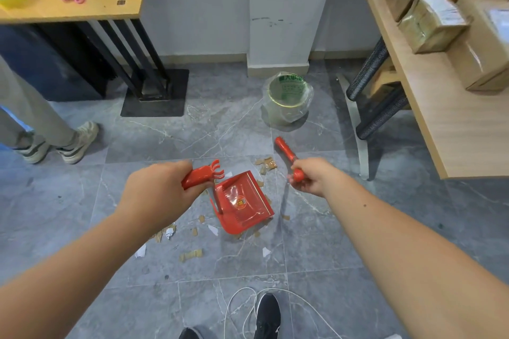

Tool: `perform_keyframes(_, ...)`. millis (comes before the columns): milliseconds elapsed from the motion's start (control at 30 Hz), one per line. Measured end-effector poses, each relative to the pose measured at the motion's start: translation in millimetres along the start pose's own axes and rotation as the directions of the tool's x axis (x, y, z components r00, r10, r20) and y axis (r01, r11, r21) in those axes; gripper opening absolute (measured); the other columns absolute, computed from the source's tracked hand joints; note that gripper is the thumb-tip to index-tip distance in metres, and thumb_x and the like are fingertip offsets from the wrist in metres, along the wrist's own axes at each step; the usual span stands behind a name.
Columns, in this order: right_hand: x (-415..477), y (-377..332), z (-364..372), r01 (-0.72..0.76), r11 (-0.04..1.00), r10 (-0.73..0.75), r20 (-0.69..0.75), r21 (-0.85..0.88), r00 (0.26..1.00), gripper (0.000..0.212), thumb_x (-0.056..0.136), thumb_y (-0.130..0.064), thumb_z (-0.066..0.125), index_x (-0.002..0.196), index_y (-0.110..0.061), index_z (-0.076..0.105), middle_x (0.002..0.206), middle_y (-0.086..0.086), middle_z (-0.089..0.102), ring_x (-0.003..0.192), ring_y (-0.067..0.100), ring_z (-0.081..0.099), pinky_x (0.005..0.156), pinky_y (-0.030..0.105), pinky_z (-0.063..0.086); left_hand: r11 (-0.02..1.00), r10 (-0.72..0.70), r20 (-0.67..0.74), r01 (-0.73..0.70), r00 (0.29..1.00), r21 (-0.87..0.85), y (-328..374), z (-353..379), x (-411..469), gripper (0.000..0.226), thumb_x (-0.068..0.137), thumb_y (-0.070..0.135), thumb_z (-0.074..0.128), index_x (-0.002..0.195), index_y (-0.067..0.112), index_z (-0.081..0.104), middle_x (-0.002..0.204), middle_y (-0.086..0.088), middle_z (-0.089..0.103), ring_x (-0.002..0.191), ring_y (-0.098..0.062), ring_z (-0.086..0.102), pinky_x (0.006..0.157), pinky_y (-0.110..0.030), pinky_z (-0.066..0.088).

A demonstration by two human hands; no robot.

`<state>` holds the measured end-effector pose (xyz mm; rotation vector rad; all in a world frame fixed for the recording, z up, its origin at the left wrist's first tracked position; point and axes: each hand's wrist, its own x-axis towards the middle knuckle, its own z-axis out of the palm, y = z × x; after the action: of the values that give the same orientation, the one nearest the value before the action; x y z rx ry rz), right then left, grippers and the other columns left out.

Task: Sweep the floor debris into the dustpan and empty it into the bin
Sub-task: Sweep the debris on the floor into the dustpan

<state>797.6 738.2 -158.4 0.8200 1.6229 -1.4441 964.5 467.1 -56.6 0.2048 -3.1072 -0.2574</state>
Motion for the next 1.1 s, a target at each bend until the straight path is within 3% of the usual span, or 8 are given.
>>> perform_keyframes(67, 12.2, 6.6, -2.3, -0.066, 0.993, 0.065, -0.014, -0.097, 0.998, 0.024, 0.093, 0.008, 0.044, 0.114, -0.004, 0.045, 0.087, 0.017, 0.05, 0.056, 0.019, 0.054, 0.039, 0.025, 0.051, 1.0, -0.012, -0.002, 0.012, 1.0, 0.006, -4.9, 3.1, -3.4, 0.054, 0.083, 0.066, 0.066, 0.058, 0.025, 0.039, 0.045, 0.009, 0.041, 0.04, -0.014, 0.043, 0.041, -0.027, 0.041)
perform_keyframes(233, 21.9, 39.6, 20.1, -0.082, 0.92, 0.035, -0.129, -0.384, 0.991, 0.042, 0.091, 0.005, 0.028, 0.128, -0.008, 0.043, 0.08, 0.011, 0.046, 0.042, 0.015, 0.042, 0.037, 0.018, 0.038, 0.999, -0.048, 0.019, 0.048, 0.999, 0.014, -16.1, 11.2, -15.8, 0.054, 0.085, 0.067, 0.061, 0.061, 0.022, 0.042, 0.048, 0.009, 0.042, 0.041, -0.018, 0.046, 0.041, -0.026, 0.036)
perform_keyframes(367, 4.2, 61.6, 44.7, -0.068, 0.872, 0.024, -0.097, -0.485, 0.995, 0.033, 0.093, 0.004, 0.029, 0.122, -0.006, 0.043, 0.073, 0.01, 0.047, 0.043, 0.014, 0.04, 0.033, 0.015, 0.031, 0.995, -0.092, 0.028, 0.091, 0.995, 0.026, -25.0, 16.0, -31.8, 0.053, 0.085, 0.072, 0.043, 0.066, 0.022, 0.043, 0.054, 0.009, 0.044, 0.044, -0.017, 0.048, 0.042, -0.025, 0.029)
perform_keyframes(500, -18.0, 89.4, 61.7, -0.079, 0.858, 0.058, -0.058, -0.508, 0.997, 0.039, 0.094, 0.003, 0.027, 0.127, -0.009, 0.042, 0.07, 0.012, 0.049, 0.035, 0.013, 0.039, 0.034, 0.015, 0.031, 0.986, -0.164, 0.044, 0.163, 0.985, 0.037, -42.4, 17.1, -53.7, 0.052, 0.088, 0.071, 0.043, 0.07, 0.021, 0.045, 0.057, 0.009, 0.046, 0.046, -0.021, 0.051, 0.043, -0.026, 0.028)
perform_keyframes(600, -32.6, 117.5, 77.8, -0.096, 0.88, 0.09, -0.035, -0.466, 0.995, 0.031, 0.096, 0.001, 0.027, 0.12, -0.006, 0.045, 0.069, 0.012, 0.048, 0.028, 0.012, 0.037, 0.035, 0.015, 0.03, 0.982, -0.185, 0.057, 0.183, 0.981, 0.039, -55.6, 14.8, -72.9, 0.054, 0.087, 0.071, 0.04, 0.071, 0.02, 0.047, 0.058, 0.008, 0.048, 0.046, -0.021, 0.05, 0.043, -0.026, 0.026)
perform_keyframes(800, -65.6, 161.2, 128.1, -0.106, 0.904, 0.107, -0.022, -0.414, 0.994, 0.034, 0.094, 0.001, 0.023, 0.121, -0.009, 0.041, 0.073, 0.014, 0.047, 0.042, 0.015, 0.037, 0.035, 0.014, 0.028, 0.96, -0.279, 0.098, 0.277, 0.955, 0.037, -84.3, 4.4, -105.6, 0.052, 0.089, 0.071, 0.045, 0.073, 0.021, 0.05, 0.061, 0.008, 0.052, 0.053, -0.02, 0.055, 0.046, -0.029, 0.035)
perform_keyframes(1100, -103.0, 213.8, 190.0, -0.108, 0.896, 0.136, 0.035, -0.431, 0.99, 0.042, 0.093, -0.001, 0.022, 0.131, -0.005, 0.041, 0.07, 0.014, 0.047, 0.042, 0.014, 0.036, 0.035, 0.014, 0.028, 0.941, -0.336, 0.086, 0.329, 0.938, 0.086, -129.2, -14.0, -161.1, 0.048, 0.09, 0.066, 0.052, 0.07, 0.022, 0.047, 0.059, 0.008, 0.051, 0.052, -0.018, 0.053, 0.045, -0.027, 0.028)
